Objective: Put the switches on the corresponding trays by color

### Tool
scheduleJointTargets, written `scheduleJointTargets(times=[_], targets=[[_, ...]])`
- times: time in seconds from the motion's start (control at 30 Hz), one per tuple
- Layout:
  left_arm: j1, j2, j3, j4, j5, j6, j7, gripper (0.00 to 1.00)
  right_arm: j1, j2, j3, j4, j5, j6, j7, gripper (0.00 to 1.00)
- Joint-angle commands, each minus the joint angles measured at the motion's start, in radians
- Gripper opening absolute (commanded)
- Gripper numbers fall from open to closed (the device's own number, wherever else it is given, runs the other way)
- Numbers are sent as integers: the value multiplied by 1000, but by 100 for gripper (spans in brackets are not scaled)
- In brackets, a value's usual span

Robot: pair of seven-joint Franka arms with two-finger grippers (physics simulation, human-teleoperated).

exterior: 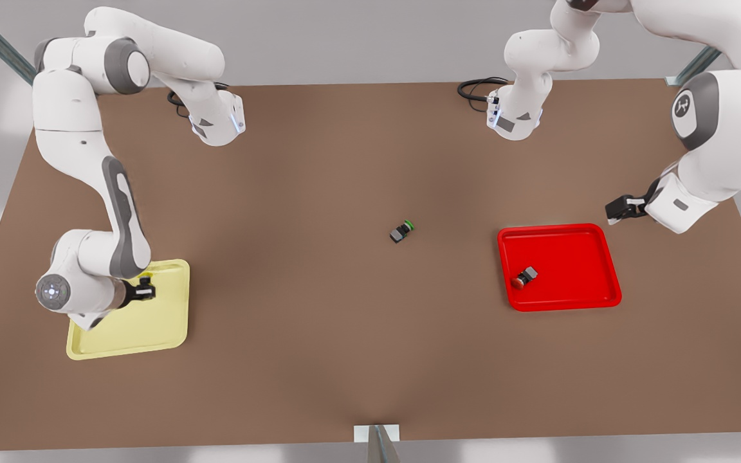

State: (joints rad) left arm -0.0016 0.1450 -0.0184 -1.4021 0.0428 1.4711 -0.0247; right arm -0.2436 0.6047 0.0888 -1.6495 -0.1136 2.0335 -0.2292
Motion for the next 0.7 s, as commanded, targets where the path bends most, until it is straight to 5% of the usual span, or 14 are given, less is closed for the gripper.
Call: scheduleJointTargets(times=[0.0, 0.07, 0.23, 0.33, 0.5, 0.67], targets=[[0, -1, 0, 0, 0, 0, 0, 100, -3, 1, 0, 0, -3, 1, -6, 53], [0, -1, -2, 0, 0, 0, -1, 100, 0, 12, 0, 4, -3, 11, -9, 100], [2, -5, -2, 0, 0, 0, -3, 100, 3, 14, 0, 17, -3, 4, -12, 100], [0, -5, -6, 0, 8, 0, -3, 100, 136, -11, 6, 253, -12, -272, 8, 100], [0, -5, -9, 0, 6, 0, -3, 100, 237, -422, 25, 278, -20, -542, 180, 100], [0, -7, -9, 0, 6, -2, 8, 100, 234, -448, 25, 254, -14, -546, 183, 100]])
